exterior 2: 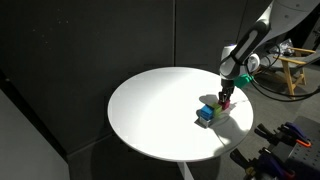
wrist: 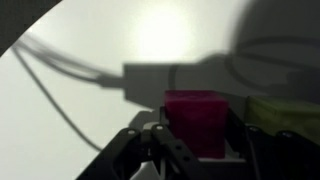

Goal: Put the pink block on top the yellow block

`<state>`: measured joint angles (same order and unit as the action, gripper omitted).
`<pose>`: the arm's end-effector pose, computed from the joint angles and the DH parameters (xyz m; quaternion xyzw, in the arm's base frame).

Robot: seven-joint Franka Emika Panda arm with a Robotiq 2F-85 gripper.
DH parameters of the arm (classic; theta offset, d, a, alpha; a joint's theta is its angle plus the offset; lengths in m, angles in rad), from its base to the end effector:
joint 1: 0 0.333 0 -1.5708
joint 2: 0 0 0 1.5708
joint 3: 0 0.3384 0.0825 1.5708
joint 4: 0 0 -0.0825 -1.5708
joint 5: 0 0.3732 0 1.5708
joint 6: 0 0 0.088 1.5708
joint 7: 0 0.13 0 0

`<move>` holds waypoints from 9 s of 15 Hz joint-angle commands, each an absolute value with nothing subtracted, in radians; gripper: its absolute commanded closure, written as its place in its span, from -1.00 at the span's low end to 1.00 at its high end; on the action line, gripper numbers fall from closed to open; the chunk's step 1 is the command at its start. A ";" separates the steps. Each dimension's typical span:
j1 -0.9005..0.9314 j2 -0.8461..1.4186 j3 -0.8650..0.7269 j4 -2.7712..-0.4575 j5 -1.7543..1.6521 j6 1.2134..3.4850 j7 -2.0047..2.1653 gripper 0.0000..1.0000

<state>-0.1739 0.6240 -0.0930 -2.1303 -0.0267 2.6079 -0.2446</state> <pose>0.5305 -0.1477 0.1050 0.9968 0.0076 -0.0783 0.0143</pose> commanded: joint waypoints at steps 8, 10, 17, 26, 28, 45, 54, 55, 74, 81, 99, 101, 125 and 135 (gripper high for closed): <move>-0.171 0.566 -0.127 -2.136 -0.058 2.548 -0.199 0.41; -0.171 0.550 -0.129 -2.137 -0.058 2.539 -0.199 0.41; -0.157 0.468 -0.147 -2.152 -0.085 2.477 -0.176 0.41; -0.140 0.340 -0.140 -2.175 -0.117 2.396 -0.163 0.41; -0.133 0.317 -0.136 -2.181 -0.117 2.379 -0.165 0.41; -0.095 0.213 -0.069 -2.270 -0.100 2.358 -0.213 0.41; -0.072 0.224 -0.061 -2.288 -0.099 2.362 -0.135 0.41; -0.069 0.226 -0.061 -2.288 -0.099 2.364 -0.127 0.41; -0.039 0.313 -0.055 -2.228 -0.095 2.358 -0.042 0.41; -0.037 0.353 -0.054 -2.187 -0.094 2.357 -0.035 0.41; -0.039 0.425 -0.056 -2.147 -0.091 2.355 -0.039 0.41; -0.039 0.431 -0.056 -2.146 -0.091 2.354 -0.038 0.41; -0.036 0.486 -0.058 -2.108 -0.093 2.350 -0.031 0.41; -0.037 0.487 -0.059 -2.109 -0.092 2.344 -0.027 -1.00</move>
